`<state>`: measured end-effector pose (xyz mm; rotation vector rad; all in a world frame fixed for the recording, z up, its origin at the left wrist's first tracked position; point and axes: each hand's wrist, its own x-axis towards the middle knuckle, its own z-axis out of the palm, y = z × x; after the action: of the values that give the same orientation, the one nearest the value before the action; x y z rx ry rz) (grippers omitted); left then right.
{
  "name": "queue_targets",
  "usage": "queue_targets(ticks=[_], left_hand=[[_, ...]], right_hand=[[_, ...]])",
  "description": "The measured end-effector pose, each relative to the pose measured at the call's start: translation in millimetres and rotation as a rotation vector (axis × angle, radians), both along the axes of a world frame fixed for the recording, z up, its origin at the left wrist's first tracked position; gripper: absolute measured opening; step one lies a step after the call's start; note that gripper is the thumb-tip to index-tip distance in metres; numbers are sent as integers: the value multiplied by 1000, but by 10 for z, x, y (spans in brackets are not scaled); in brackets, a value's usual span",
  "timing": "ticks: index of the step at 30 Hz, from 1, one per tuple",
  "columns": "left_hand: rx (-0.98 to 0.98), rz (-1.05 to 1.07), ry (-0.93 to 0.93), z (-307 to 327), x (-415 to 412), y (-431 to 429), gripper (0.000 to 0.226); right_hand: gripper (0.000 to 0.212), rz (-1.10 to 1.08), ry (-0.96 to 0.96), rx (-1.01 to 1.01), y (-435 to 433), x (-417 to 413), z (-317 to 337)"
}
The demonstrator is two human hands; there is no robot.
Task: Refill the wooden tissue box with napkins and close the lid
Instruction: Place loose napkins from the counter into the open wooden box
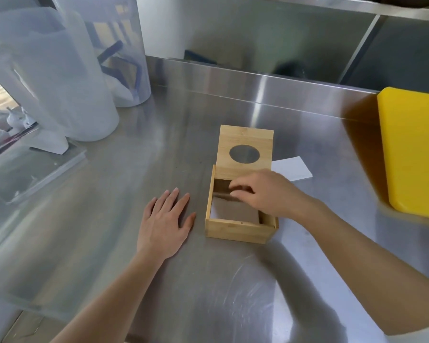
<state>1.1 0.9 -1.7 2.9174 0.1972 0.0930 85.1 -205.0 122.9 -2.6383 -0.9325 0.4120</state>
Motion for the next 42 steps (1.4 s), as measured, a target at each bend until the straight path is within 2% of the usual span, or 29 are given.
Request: queue_targets(ticks=[5,10,12,14,17,20,24,26,29,34,42], left_hand=[[-12,5,-8,-10,-3,3,67],[-15,12,-11,-2,-1,-13,67],[-14,14,-10,0,1,-12,66],[-11,15,-11,2,0,-11,65],[-11,21,-7,6,1,-12,65],[-13,19,-6,16,-1,-16,65],[-14,19,0,25,1,-16,65],[-17,20,2,30,3,-19,66],[-17,23,-1,30,8,-21,65],[-8,28,0,23,11,-18,62],[7,24,6,8,19,-11,62]], right_hand=[[17,-90,-109,347,-302,87,187],[13,-395,-176,651,-536,460,6],[12,-535,-251,588,-634,714,-189],[14,-601,-243,402,-751,953,-379],[21,-482,-108,98,-892,1210,-591],[39,-385,-51,-132,-912,1347,-648],[63,-338,15,-265,-889,1466,-645],[63,-328,39,-317,-904,1518,-643],[50,-337,43,-402,-942,1581,-641],[35,-328,65,-404,-959,1540,-637],[38,-427,288,-59,-1026,1445,-648]])
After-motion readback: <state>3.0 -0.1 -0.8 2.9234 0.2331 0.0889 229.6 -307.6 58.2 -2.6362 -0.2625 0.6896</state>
